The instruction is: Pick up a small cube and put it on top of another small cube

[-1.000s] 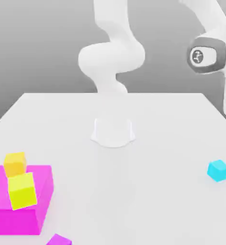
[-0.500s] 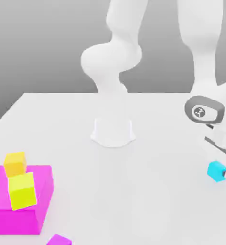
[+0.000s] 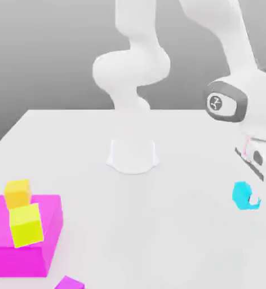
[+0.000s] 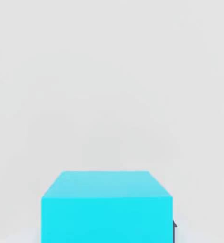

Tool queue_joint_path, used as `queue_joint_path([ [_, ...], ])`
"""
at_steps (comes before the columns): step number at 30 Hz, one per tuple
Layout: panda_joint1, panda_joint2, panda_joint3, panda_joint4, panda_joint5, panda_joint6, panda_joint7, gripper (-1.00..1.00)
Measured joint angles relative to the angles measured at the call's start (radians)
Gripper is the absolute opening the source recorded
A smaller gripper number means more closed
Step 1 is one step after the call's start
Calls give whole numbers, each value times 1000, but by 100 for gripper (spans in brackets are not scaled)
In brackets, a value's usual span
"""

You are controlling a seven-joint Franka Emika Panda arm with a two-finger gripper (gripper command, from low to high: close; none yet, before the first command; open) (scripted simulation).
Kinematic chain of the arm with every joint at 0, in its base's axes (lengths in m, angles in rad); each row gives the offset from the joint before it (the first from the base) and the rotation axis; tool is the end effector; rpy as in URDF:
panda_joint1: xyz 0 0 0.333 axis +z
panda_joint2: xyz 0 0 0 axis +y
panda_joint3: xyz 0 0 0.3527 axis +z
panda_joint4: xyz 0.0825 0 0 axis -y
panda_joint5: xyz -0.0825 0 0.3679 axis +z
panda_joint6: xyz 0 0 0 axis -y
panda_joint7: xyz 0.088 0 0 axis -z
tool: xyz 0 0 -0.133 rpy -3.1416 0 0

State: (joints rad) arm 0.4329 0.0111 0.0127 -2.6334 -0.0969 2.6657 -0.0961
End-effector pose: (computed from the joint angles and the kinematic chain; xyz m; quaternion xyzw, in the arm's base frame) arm 0.3829 0.1847 0.2696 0.9509 0.3085 0.0144 0.0204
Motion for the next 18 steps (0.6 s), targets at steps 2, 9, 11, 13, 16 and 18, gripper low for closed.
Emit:
queue_joint_path([
  [2, -93, -39, -46, 6, -6, -40, 18, -100],
  [9, -349, -157, -220, 25, -25, -168, 79, -100],
  [11, -413, -185, -276, 27, -32, -199, 96, -100],
  [13, -481, -211, -333, 29, -40, -230, 113, -100],
  [16, -592, -242, -426, 34, -49, -274, 138, -100],
  [18, -632, -212, -476, 33, -27, -252, 131, -100],
])
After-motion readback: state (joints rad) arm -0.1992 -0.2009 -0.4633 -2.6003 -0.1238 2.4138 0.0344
